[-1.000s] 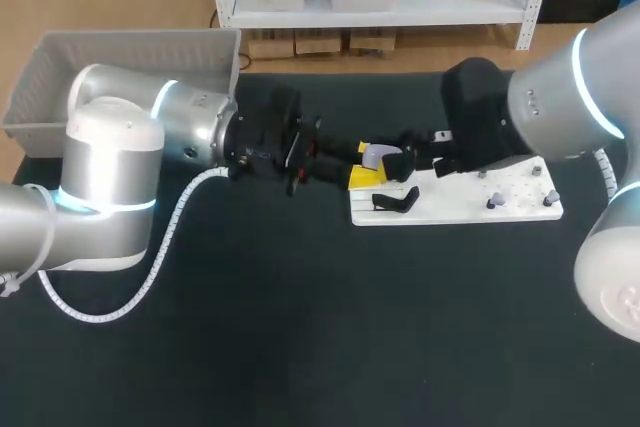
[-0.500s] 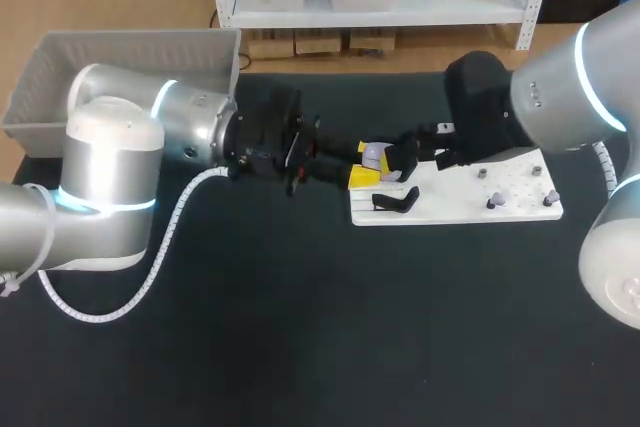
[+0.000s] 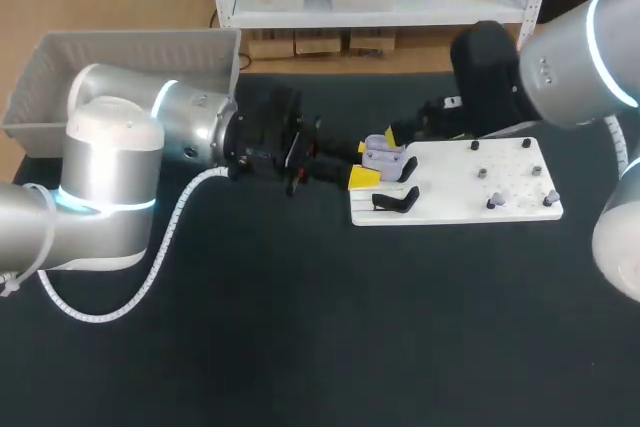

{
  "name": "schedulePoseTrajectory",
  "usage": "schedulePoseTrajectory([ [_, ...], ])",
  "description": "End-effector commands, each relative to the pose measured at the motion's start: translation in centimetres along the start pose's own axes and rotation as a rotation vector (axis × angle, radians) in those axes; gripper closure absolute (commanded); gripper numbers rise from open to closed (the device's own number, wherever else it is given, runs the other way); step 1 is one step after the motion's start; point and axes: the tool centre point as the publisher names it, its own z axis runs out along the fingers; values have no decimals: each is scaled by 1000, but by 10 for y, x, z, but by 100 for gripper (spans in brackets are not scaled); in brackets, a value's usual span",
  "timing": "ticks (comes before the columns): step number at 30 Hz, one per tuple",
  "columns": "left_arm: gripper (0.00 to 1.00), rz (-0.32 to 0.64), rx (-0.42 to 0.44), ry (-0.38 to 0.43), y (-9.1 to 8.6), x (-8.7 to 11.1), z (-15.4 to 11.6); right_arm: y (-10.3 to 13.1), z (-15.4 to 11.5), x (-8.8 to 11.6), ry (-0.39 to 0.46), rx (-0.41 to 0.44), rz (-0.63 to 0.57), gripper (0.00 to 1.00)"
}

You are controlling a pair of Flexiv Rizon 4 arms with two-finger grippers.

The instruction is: Pick up each earbud case from the left stands, insert the matching earbuds, close the lid, and place the case in the box.

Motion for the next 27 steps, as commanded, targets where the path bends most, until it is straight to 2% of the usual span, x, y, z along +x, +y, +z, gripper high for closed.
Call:
schedulePoseTrajectory([
  [1, 100, 17, -4, 0, -1, 0, 0, 2, -22, 9, -21, 134, -30, 0],
  [7, 100, 85, -7, -32, -3, -5, 0, -21, -38, 20, 31, 227, -51, 0],
  [11, 100, 108, -15, -25, -5, -7, 0, -40, -49, 29, 65, 266, -49, 0],
  [19, 100, 141, -55, -29, -8, -11, 2, -80, -67, 49, 138, 283, -80, 0],
  [27, 100, 141, -55, -29, -8, -11, 2, -118, -67, 70, 254, 332, -108, 0],
])
